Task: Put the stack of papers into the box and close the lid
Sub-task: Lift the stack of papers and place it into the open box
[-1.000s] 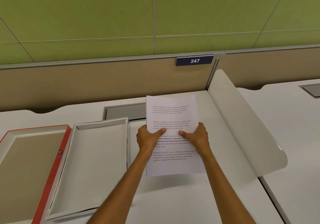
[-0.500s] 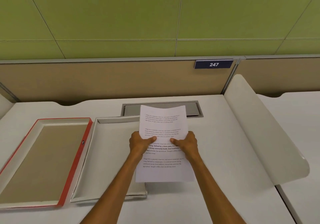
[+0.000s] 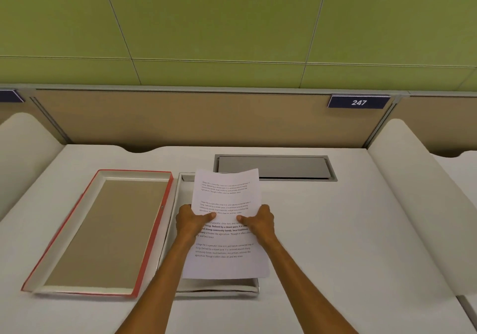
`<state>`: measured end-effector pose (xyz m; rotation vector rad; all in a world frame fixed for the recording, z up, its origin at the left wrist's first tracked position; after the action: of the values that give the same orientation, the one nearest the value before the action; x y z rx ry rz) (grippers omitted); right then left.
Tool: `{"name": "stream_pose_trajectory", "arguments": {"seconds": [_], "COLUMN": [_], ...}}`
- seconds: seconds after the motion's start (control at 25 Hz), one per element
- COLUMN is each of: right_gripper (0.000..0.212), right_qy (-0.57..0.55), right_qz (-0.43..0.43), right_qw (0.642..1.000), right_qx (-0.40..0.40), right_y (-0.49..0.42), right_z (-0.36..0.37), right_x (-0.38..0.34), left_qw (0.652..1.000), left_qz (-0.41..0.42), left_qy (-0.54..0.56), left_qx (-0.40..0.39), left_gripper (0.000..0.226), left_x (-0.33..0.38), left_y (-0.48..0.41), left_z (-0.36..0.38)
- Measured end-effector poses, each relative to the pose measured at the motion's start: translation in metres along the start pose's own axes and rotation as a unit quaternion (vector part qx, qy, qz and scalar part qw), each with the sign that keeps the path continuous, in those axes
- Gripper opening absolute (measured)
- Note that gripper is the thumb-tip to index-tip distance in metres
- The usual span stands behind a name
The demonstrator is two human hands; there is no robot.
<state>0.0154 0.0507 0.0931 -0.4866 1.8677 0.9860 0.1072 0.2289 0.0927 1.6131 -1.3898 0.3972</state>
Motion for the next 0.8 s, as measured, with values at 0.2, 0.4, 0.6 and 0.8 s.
{"name": "stream_pose_trajectory", "arguments": {"seconds": [0.2, 0.4, 0.6, 0.8], "right_gripper": [0.052, 0.056, 0.044, 0.041], "right_qy": [0.017, 0.025, 0.038, 0.079], "right_qz": [0.006, 0.006, -0.001, -0.019], "right_qw": [1.000, 1.000, 0.999, 0.997], "right_qx": [-0.010, -0.004, 0.007, 0.014], "right_y": [-0.001, -0.007, -0.015, -0.021], "right_z": [0.044, 0.060, 0.070, 0.078], "right_x": [-0.001, 0.005, 0.015, 0.020], "left_qw": [1.000, 0.998, 0.997, 0.997], "left_qz": [-0.002, 0.001, 0.007, 0.010], "left_qy": [-0.020, -0.054, -0.071, -0.075], "left_qx": [0.007, -0.012, -0.022, -0.021], "left_gripper": [0.043, 0.043, 0.038, 0.038], "left_x": [-0.021, -0.034, -0.039, -0.044], "left_y": [-0.023, -0.042, -0.055, -0.061], "left_z": [-0.024, -0.022, -0.018, -0.012]}}
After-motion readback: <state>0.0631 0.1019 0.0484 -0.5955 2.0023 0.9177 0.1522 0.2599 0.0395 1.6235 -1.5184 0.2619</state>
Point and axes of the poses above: each hand's wrist, its own y-axis away from the middle knuckle, its own z-axis out of the palm, x = y × z, the point moved 2 cm from there along -y, towards the middle knuckle, and after that the axes turned 12 degrees about -y, right-handed, at the moved point
